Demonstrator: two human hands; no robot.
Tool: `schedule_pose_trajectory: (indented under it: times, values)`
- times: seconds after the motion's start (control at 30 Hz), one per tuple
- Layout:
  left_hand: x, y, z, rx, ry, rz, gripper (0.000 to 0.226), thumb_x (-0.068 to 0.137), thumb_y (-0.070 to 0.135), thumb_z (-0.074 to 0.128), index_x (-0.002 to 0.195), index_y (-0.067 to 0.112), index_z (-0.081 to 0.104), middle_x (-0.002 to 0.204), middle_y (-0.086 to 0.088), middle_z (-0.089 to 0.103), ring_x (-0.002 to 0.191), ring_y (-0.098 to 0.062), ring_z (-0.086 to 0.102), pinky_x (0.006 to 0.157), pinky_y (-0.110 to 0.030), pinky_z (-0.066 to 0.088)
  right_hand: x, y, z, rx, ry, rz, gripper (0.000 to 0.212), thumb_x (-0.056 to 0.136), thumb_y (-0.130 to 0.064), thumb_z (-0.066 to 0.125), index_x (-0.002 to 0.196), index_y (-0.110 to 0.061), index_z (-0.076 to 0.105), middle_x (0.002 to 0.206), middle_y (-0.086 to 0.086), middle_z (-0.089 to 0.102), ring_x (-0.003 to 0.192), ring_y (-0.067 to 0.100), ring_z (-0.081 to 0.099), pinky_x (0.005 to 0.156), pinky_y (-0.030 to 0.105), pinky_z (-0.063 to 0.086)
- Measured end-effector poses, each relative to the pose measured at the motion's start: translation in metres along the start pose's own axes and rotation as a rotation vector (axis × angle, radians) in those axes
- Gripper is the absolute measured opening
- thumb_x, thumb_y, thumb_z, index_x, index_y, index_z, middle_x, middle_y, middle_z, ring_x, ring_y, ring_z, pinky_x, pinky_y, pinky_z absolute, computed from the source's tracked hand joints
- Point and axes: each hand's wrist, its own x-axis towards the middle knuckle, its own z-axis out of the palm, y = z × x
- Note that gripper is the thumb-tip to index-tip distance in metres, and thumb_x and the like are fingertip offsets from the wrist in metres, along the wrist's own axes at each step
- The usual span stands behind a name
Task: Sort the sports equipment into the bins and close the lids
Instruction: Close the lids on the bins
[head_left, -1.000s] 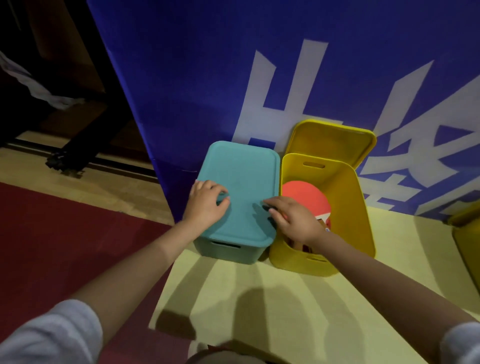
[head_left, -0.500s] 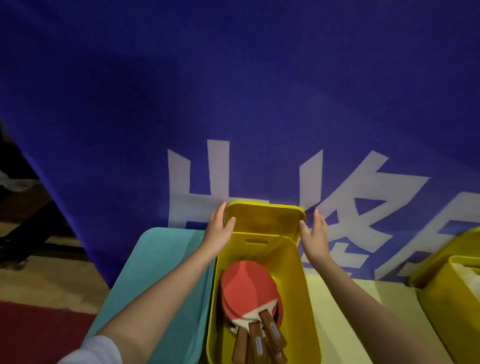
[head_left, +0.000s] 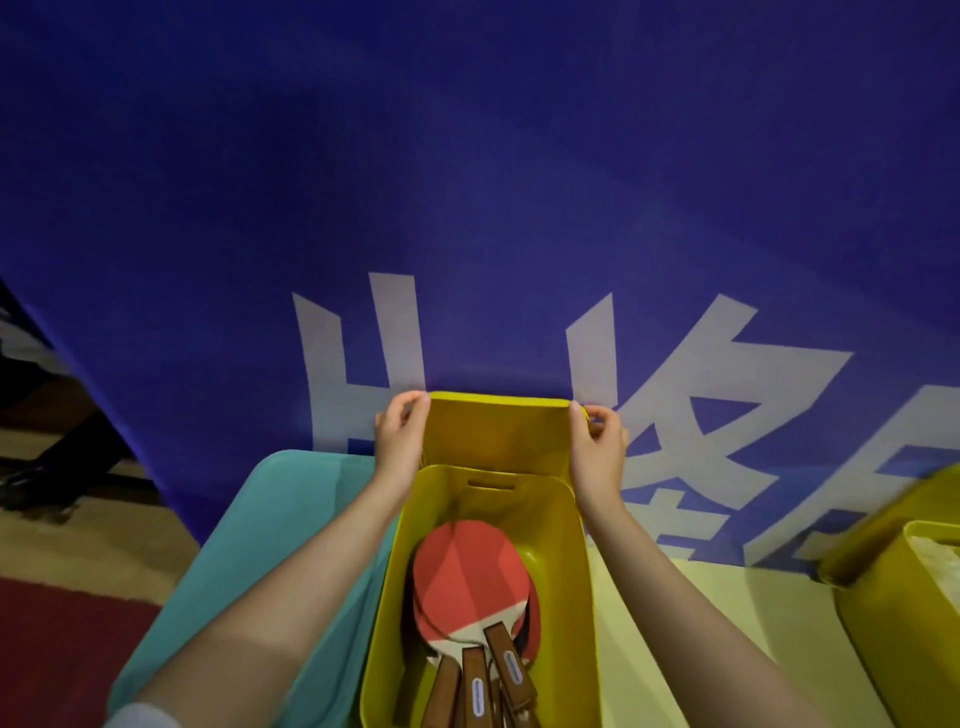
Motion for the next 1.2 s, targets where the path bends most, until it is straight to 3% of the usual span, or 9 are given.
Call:
schedule_pose_trajectory:
  times: [0.13,0.37,0.53,0.67,0.73,0.77,0.9,1.03,1.2]
  values:
    - [-0.001,0.037,-0.01,-0.1,0.014,0.034,0.015,0.095,0.034,0.054,0.105,0.026,0.061,0.115,-0.004,0.059,0.091,-0.005,0.054,0.068,-0.015,0.04,0.0,-0.044,-0.012,0.026,-0.024,-0.018,0.029,0.092,-0.044,0.055,0.11,-0.021,0.054,0.114,0.003,0.048,0.097,0.013,0.053,0.08,0.026,0.046]
    - [-0.025,0.083,-0.045,-0.19,-0.065,0.086,0.014,0.094,0.036,0.056,0.102,0.026,0.062,0.112,-0.002,0.061,0.101,-0.014,0.057,0.08,-0.024,0.046,-0.035,-0.091,-0.027,0.034,0.023,-0.072,0.036,0.09,-0.047,0.057,0.11,-0.017,0.055,0.118,0.007,0.052,0.088,0.009,0.053,0.068,0.019,0.044]
    - [-0.048,0.094,-0.076,-0.321,-0.121,0.069,0.019,0.092,0.037,0.057,0.087,0.02,0.062,0.088,-0.003,0.059,0.085,-0.015,0.055,0.08,-0.033,0.047,-0.076,-0.109,-0.036,0.054,0.104,-0.098,0.032,0.09,-0.049,0.054,0.093,-0.018,0.058,0.102,0.009,0.059,0.093,0.019,0.057,0.082,0.039,0.053]
    - [-0.084,0.065,-0.097,-0.251,-0.198,0.011,0.021,0.096,0.029,0.053,0.081,0.015,0.056,0.078,-0.002,0.051,0.073,-0.011,0.048,0.067,-0.024,0.039,-0.124,-0.083,-0.052,0.007,0.137,-0.027,0.022,0.092,-0.029,0.052,0.079,-0.011,0.052,0.079,0.007,0.051,0.081,0.027,0.051,0.081,0.051,0.05]
    - [-0.101,0.043,-0.105,-0.187,-0.221,-0.012,0.008,0.094,0.021,0.055,0.088,0.017,0.058,0.087,-0.001,0.056,0.078,-0.012,0.051,0.064,-0.019,0.039,-0.148,-0.064,-0.061,-0.027,0.14,0.028,0.008,0.091,-0.015,0.05,0.088,-0.01,0.056,0.083,0.007,0.053,0.084,0.024,0.051,0.074,0.043,0.046]
    - [-0.109,0.033,-0.107,-0.156,-0.245,-0.044,0.006,0.093,0.017,0.056,0.098,0.018,0.059,0.097,-0.002,0.058,0.082,-0.011,0.053,0.065,-0.018,0.04,-0.157,-0.053,-0.064,-0.065,0.134,0.063,0.014,0.09,-0.009,0.049,0.1,-0.009,0.059,0.093,0.007,0.057,0.09,0.024,0.053,0.075,0.037,0.044]
    - [-0.133,-0.014,-0.108,0.037,-0.439,-0.211,0.05,0.096,0.017,0.05,0.143,0.017,0.037,0.14,-0.005,0.046,0.119,-0.019,0.05,0.099,-0.034,0.042,-0.189,0.001,-0.072,-0.222,0.021,0.298,0.051,0.093,-0.007,0.047,0.143,-0.014,0.038,0.138,0.013,0.046,0.118,0.031,0.049,0.08,0.039,0.048]
    - [-0.163,-0.045,-0.11,0.199,-0.591,-0.187,0.057,0.097,0.019,0.047,0.149,0.021,0.025,0.153,-0.005,0.03,0.138,-0.023,0.033,0.112,-0.039,0.032,-0.213,0.045,-0.067,-0.483,-0.075,0.322,0.055,0.095,-0.024,0.051,0.146,-0.012,0.033,0.144,0.011,0.044,0.126,0.031,0.045,0.102,0.048,0.043]
    - [-0.183,-0.066,-0.119,0.427,-0.558,0.039,0.055,0.096,0.019,0.047,0.148,0.018,0.028,0.155,-0.004,0.022,0.142,-0.021,0.022,0.116,-0.036,0.024,-0.215,0.062,-0.058,-0.617,-0.031,0.193,0.051,0.096,-0.033,0.049,0.142,-0.012,0.04,0.135,0.012,0.052,0.127,0.032,0.042,0.104,0.05,0.04]
